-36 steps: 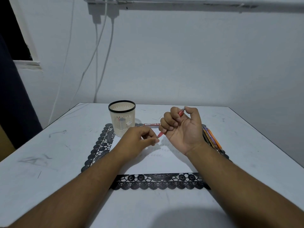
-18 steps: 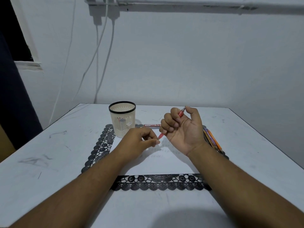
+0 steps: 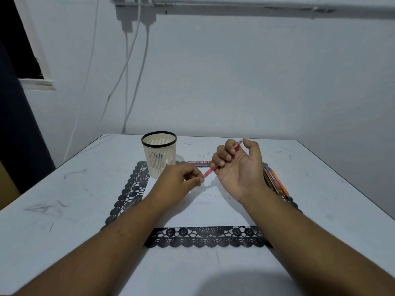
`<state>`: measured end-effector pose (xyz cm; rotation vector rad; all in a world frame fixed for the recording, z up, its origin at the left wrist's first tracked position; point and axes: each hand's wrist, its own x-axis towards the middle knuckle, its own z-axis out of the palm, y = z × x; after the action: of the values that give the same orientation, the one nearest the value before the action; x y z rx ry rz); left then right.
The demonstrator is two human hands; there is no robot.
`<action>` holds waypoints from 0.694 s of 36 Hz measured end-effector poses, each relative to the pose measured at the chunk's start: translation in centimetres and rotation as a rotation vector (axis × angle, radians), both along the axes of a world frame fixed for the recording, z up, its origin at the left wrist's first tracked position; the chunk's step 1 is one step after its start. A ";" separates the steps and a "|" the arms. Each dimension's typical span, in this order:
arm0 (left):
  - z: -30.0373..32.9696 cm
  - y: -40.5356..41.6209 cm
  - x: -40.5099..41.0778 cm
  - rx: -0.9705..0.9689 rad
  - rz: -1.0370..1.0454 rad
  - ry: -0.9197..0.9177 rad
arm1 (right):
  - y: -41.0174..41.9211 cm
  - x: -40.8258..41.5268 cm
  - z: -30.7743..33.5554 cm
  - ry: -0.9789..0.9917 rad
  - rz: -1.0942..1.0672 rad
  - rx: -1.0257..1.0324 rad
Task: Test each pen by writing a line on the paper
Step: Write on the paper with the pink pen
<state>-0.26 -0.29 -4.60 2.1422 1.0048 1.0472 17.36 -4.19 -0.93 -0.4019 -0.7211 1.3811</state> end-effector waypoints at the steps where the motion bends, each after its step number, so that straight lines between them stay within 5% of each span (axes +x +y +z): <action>1: 0.0 0.0 0.0 0.004 -0.005 0.001 | 0.0 0.0 0.0 0.003 -0.001 0.005; 25: 0.0 -0.2 0.0 -0.024 -0.033 0.005 | -0.1 0.4 -0.2 -0.107 0.076 0.092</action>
<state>-0.30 -0.49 -4.63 2.1361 0.9758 1.0099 17.78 -4.27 -1.12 -0.3810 -0.8926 1.3997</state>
